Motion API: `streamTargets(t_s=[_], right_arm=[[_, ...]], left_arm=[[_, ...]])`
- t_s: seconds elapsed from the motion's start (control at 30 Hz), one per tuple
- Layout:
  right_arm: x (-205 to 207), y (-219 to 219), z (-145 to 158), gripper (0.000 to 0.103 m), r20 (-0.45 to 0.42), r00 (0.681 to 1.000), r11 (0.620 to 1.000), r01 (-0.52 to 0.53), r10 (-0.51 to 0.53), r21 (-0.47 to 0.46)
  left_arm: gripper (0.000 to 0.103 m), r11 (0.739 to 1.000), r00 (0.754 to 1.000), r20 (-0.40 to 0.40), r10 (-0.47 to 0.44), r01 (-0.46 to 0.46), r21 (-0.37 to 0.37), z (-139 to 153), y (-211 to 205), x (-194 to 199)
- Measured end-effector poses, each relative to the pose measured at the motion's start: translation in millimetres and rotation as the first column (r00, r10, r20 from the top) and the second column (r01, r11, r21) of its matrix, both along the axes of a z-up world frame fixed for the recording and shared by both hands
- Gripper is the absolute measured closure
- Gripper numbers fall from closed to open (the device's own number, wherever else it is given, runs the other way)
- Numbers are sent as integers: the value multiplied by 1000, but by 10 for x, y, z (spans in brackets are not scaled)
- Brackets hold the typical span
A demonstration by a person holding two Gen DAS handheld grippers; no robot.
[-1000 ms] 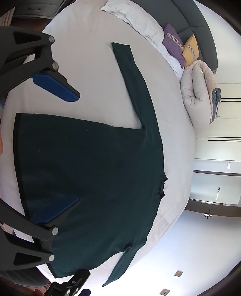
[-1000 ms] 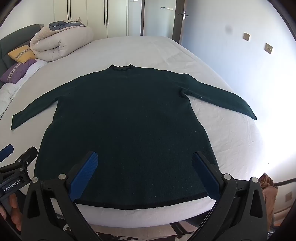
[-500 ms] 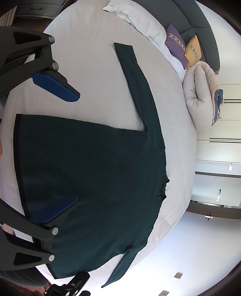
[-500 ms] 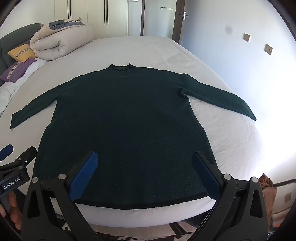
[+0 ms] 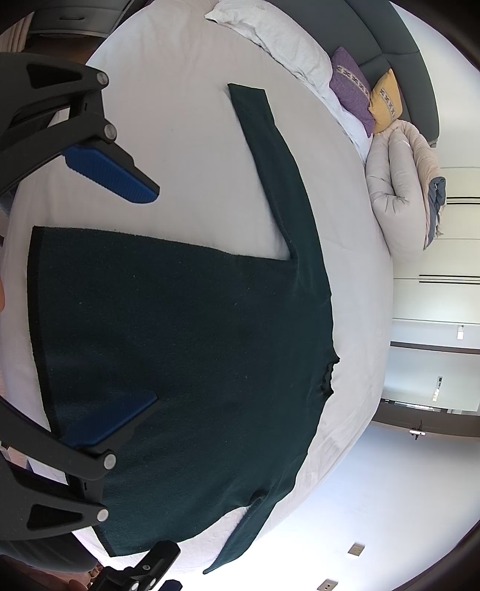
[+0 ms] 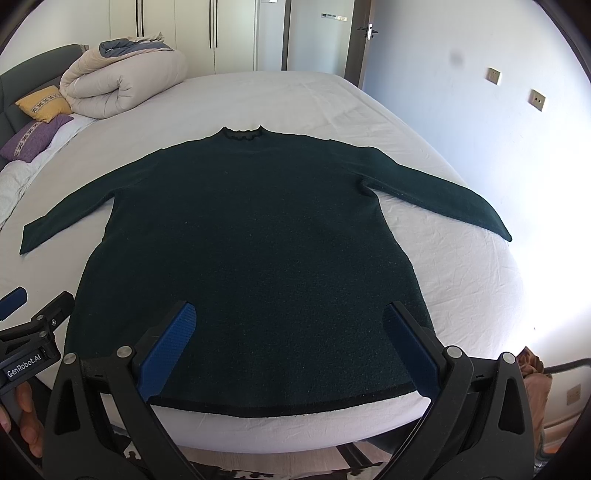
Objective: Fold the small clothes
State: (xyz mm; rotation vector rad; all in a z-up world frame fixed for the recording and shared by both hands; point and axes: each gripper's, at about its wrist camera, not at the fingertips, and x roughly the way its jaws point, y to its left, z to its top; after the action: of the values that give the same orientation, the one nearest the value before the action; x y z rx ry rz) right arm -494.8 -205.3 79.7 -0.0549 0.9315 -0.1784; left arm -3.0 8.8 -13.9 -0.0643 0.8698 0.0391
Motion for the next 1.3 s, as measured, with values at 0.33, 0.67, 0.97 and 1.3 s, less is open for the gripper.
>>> streamTargets(t_s=[0.33, 0.67, 0.97, 1.3], right_arm=[[-2, 17, -4, 0, 0, 1000, 1000, 0, 0, 0], [2, -13, -39, 0, -3, 1000, 1000, 8, -8, 11], [-7, -11, -49, 0, -2, 1000, 1000, 8, -8, 12], [-9, -6, -48, 0, -3, 1000, 1000, 7, -7, 11]], left_arm=[[0, 1000, 1000, -3, 2, -2, 1, 4, -34, 7], [0, 1000, 1000, -7, 1, -1, 2, -11, -63, 7], [0, 1000, 1000, -9, 2, -2, 1, -9, -90, 24], [0, 1000, 1000, -10, 3, -3, 2, -5, -97, 30]])
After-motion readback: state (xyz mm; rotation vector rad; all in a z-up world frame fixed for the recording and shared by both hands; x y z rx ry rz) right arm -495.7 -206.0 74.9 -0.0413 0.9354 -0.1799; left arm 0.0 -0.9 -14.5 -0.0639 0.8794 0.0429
